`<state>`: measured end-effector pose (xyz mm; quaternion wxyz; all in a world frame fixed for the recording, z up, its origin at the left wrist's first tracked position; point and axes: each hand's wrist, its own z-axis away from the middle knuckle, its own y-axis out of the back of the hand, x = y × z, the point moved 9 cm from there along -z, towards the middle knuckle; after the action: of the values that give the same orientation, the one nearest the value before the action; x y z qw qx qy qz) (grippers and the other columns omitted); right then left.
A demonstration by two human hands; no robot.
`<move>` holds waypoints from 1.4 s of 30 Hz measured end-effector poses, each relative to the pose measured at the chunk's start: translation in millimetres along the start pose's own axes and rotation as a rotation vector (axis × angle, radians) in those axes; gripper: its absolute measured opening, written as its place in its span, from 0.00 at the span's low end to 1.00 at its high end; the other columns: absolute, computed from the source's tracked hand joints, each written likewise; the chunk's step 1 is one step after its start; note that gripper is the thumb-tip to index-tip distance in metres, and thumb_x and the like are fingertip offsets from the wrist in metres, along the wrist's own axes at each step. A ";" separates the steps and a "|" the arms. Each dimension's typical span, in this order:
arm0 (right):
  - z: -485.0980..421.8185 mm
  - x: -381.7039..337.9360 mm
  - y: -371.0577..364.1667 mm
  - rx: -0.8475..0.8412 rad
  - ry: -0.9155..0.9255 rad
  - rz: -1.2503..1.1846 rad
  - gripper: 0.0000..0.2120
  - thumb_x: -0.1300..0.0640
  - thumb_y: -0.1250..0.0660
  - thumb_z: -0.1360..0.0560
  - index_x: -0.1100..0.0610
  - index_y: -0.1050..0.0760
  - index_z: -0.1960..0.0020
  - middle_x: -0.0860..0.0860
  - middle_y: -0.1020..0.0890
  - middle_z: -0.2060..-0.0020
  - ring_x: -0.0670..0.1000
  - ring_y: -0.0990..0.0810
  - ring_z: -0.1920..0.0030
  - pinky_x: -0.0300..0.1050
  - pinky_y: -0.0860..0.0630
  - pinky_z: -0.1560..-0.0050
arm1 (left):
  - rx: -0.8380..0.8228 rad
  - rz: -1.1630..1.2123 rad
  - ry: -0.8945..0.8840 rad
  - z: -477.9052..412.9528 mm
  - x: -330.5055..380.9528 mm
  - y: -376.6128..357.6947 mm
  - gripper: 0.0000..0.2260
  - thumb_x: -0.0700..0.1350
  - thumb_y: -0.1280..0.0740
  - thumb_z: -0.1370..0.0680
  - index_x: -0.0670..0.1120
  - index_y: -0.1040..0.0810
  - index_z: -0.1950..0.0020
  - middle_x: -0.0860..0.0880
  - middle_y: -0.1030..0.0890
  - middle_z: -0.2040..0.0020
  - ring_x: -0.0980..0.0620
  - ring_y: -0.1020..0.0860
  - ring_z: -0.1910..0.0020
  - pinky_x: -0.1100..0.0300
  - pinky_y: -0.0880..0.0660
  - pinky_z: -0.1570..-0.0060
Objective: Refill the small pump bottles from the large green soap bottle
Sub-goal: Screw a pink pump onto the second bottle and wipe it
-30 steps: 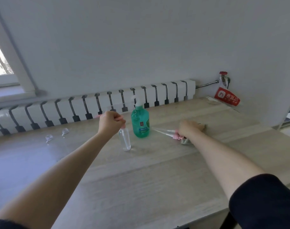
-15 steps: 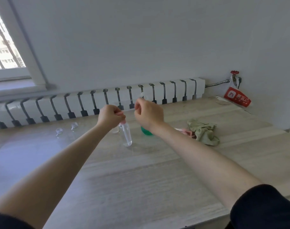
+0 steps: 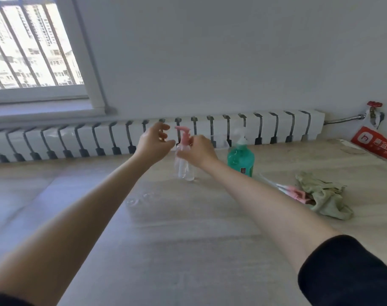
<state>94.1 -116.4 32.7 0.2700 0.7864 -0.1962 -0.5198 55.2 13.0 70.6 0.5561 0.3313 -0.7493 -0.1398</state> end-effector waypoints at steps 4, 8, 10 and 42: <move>-28.6 -11.7 3.1 0.068 -0.030 -0.053 0.07 0.55 0.29 0.31 0.56 0.27 0.60 0.48 0.25 0.68 0.46 0.26 0.66 0.39 0.29 0.65 | 0.084 -0.159 -0.002 -12.7 -20.4 20.0 0.16 0.41 0.35 0.27 0.47 0.26 0.38 0.47 0.23 0.45 0.51 0.25 0.48 0.58 0.28 0.52; -39.5 -24.8 -35.7 -0.076 0.047 -0.008 0.08 0.57 0.30 0.32 0.52 0.29 0.64 0.52 0.21 0.66 0.45 0.31 0.72 0.37 0.35 0.70 | 0.013 -0.381 0.017 -19.6 -38.6 14.9 0.20 0.40 0.35 0.27 0.47 0.28 0.35 0.46 0.25 0.41 0.49 0.29 0.43 0.59 0.34 0.50; -40.7 -23.9 -52.5 -0.090 0.075 -0.017 0.05 0.58 0.31 0.30 0.52 0.23 0.54 0.52 0.21 0.67 0.43 0.32 0.74 0.34 0.36 0.71 | -0.024 -0.473 0.030 -19.0 -45.2 12.7 0.21 0.42 0.34 0.27 0.47 0.29 0.34 0.46 0.26 0.39 0.47 0.29 0.40 0.57 0.31 0.48; -14.9 -31.1 -22.2 0.217 0.130 0.342 0.13 0.54 0.36 0.24 0.59 0.31 0.44 0.51 0.24 0.57 0.52 0.23 0.60 0.43 0.31 0.67 | -0.309 -0.988 0.126 3.6 -53.2 -6.0 0.14 0.48 0.24 0.32 0.47 0.25 0.52 0.51 0.23 0.60 0.50 0.23 0.57 0.58 0.29 0.54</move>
<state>96.6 -77.5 45.6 0.2800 0.7980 -0.3639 -0.3904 62.5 42.6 26.5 0.5101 0.5672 -0.4392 -0.4746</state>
